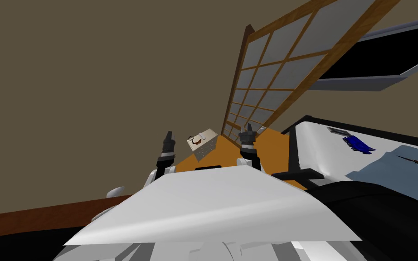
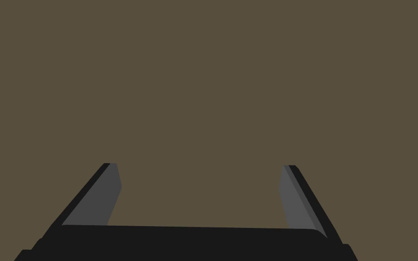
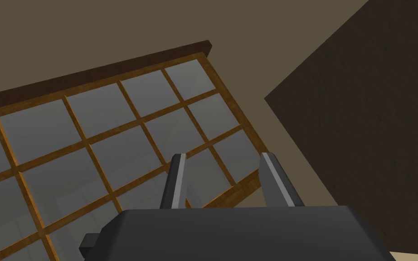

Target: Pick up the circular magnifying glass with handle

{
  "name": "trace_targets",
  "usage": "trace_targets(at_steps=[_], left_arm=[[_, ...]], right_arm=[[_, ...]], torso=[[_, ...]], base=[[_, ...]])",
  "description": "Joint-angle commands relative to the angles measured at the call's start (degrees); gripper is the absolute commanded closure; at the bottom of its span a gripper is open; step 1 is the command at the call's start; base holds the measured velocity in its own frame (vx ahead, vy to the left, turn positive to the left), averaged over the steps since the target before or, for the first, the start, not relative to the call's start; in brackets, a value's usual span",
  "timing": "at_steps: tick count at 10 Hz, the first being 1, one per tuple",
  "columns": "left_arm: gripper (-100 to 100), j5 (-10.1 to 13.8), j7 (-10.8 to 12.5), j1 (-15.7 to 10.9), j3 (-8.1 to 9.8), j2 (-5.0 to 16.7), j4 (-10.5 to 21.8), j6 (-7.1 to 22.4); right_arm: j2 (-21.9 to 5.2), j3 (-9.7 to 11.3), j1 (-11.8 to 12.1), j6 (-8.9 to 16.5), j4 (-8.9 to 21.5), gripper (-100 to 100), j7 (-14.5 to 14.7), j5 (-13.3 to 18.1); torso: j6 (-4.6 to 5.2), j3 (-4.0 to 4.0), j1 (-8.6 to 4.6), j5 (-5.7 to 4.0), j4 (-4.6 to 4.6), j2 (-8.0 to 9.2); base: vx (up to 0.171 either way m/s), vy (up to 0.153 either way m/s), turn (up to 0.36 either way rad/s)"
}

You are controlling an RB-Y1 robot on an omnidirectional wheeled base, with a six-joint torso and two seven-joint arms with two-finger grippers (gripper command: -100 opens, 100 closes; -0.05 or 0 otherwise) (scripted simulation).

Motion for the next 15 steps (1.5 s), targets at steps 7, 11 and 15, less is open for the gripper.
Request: trace_targets(at_steps=[7,11,15], left_arm=[[-100,-1.6,-5.0,-2.2,3.79,2.1,11.8,-2.8],[-100,-2.2,-7.5,-3.6,5.65,2.8,17.7,-4.2],[-100,-2.5,-8.9,-4.4,6.63,3.2,23.4,-5.0]], right_arm=[[0.0,0.0,0.0,0.0,0.0,0,0.0,0.0],[0.0,0.0,0.0,0.0,0.0,0,0.0,0.0],[0.0,0.0,0.0,0.0,0.0,0,0.0,0.0]], torso=[[-0.02,-0.01,0.04,0.01,0.0,-0.02],[-0.03,-0.01,0.04,0.0,0.0,-0.02],[-0.04,-0.01,0.06,0.01,0.0,-0.02]], base=[[-0.003,-0.014,-0.104],[0.0,-0.01,-0.11],[0.001,-0.005,-0.069]])
